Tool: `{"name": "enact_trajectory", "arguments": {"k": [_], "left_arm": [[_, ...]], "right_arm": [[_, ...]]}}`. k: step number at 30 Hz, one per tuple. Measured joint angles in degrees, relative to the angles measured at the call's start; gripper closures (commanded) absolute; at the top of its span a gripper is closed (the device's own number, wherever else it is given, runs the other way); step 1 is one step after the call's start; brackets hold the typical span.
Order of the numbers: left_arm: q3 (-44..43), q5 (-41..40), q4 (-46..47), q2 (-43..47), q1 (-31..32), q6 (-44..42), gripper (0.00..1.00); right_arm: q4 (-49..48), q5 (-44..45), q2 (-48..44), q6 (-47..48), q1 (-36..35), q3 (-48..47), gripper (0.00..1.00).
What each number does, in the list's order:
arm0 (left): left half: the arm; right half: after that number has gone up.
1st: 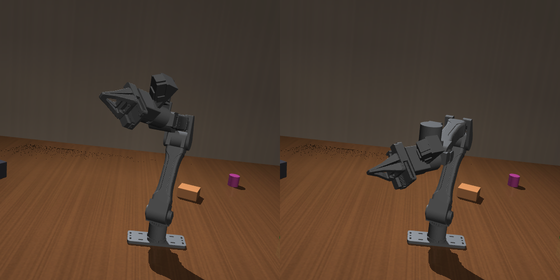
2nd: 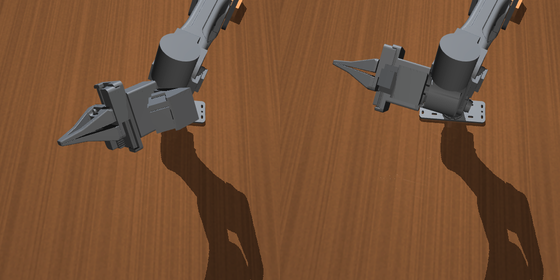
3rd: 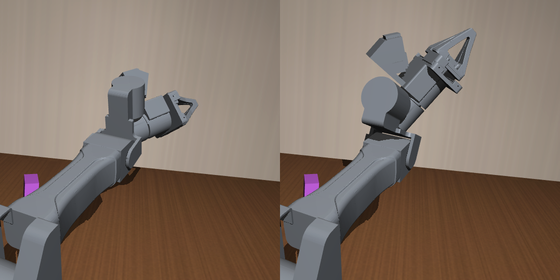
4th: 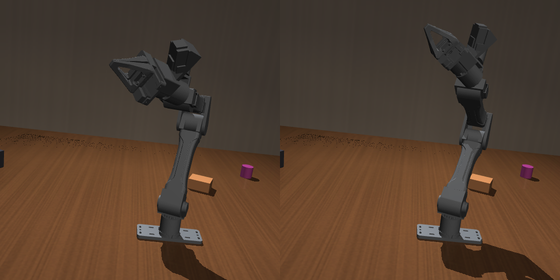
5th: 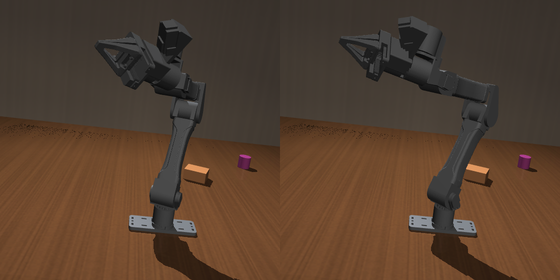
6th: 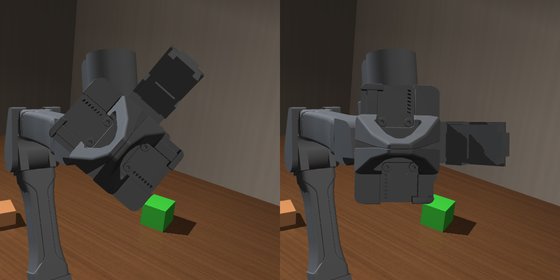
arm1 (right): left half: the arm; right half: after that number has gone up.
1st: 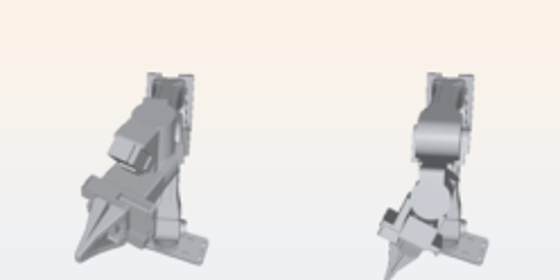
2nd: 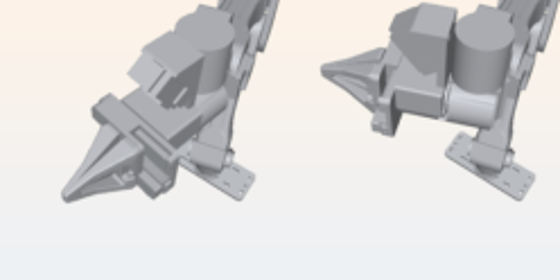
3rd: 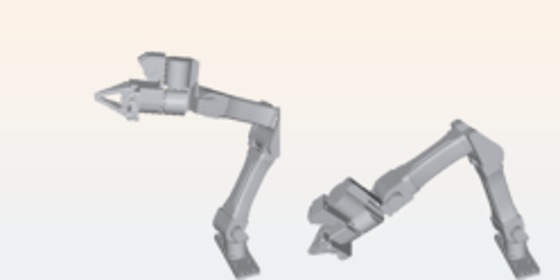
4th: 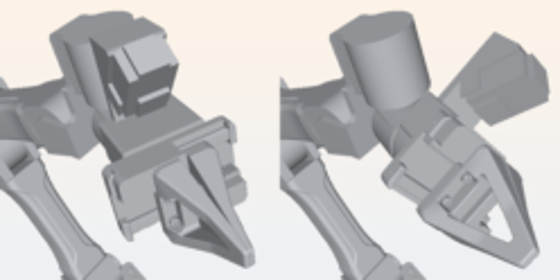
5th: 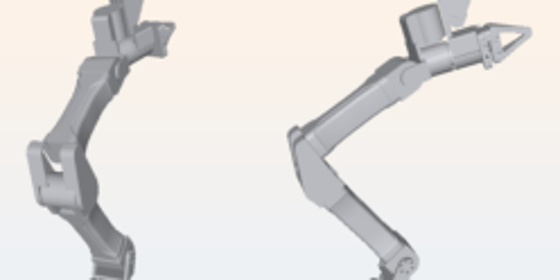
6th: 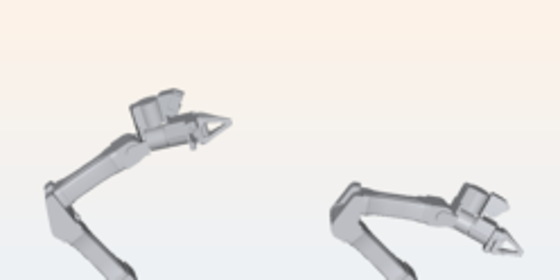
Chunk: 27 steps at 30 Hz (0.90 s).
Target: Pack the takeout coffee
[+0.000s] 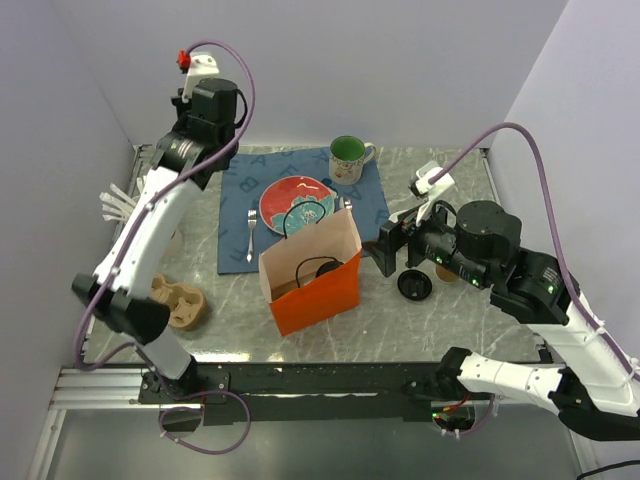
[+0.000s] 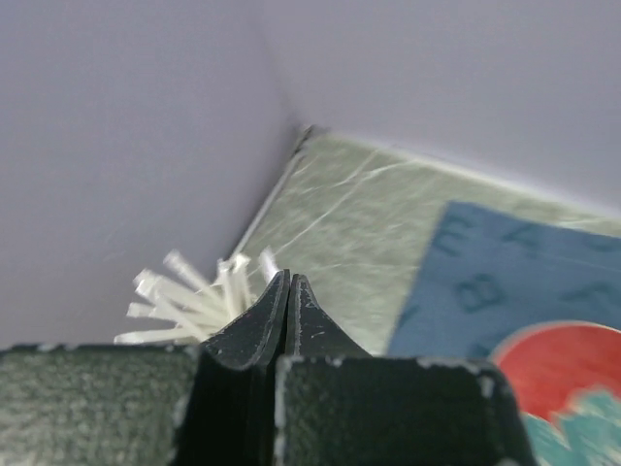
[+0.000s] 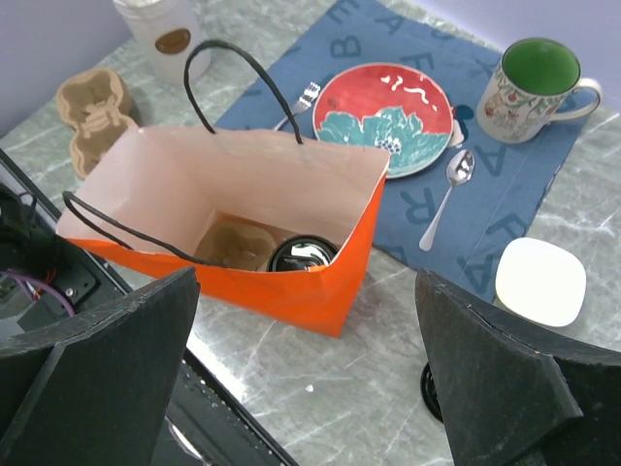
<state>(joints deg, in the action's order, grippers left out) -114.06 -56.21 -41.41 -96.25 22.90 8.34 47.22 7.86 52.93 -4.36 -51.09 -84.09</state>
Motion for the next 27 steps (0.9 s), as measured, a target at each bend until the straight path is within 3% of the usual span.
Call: {"name": "enact_trajectory", "arguments": {"k": [7, 14, 19, 27], "left_arm": [[-2.01, 10.25, 1.31, 12.66, 11.47, 1.31, 0.99], [4.83, 30.32, 6.51, 30.47, 12.07, 9.40, 0.99], [6.71, 44.22, 10.84, 38.36, 12.11, 14.82, 0.99], [22.71, 64.32, 20.46, 47.80, 12.13, 24.48, 0.99]], "right_arm": [[0.17, -0.28, -0.50, -0.24, 0.00, -0.70, 0.00], [1.97, 0.83, -0.17, 1.49, 0.00, -3.52, 0.00], [2.99, 2.75, 0.33, 3.87, 0.02, -4.94, 0.00], [4.70, 4.79, 1.55, 4.44, 0.02, -6.03, 0.00]]}}
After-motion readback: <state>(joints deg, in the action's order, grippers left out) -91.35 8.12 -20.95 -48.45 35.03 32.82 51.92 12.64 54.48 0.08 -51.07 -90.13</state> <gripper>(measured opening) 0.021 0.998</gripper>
